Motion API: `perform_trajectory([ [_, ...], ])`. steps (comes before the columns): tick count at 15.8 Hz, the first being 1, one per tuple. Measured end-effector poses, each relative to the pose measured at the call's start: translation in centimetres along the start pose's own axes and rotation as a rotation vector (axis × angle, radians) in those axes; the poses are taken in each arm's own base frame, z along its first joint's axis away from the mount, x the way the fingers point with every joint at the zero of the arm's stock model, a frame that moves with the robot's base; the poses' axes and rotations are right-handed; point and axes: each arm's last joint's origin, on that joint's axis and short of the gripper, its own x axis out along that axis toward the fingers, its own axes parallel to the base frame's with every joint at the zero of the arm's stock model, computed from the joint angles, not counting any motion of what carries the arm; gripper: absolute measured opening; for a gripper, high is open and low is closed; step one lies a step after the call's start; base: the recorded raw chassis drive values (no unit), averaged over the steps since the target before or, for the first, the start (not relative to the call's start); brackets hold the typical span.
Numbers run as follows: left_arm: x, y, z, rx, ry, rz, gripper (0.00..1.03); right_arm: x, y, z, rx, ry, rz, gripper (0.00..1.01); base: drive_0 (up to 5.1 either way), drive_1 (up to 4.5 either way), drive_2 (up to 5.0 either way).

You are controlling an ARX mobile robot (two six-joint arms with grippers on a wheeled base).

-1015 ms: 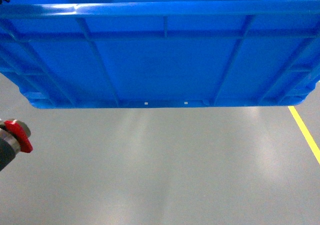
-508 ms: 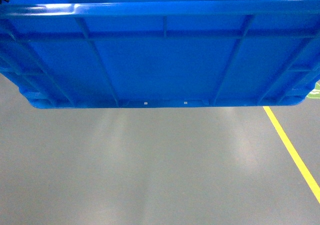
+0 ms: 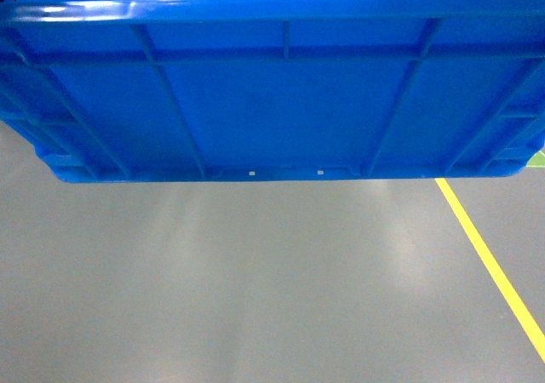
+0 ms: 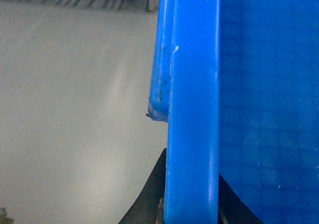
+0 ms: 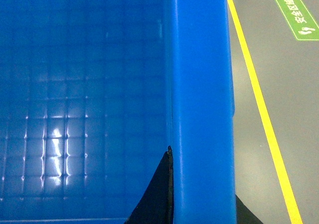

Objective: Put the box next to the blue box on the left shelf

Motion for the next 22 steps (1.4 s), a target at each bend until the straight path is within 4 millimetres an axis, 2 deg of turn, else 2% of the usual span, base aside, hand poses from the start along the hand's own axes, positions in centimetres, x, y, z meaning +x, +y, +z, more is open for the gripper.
perform_trajectory([
  [22,-0.01,0.01,-0.05,0.0,0.005,0.003,0.08,0.17,0.03,-0.11,-0.001,0.005,0.001,0.08,0.1,4.23,-4.1],
])
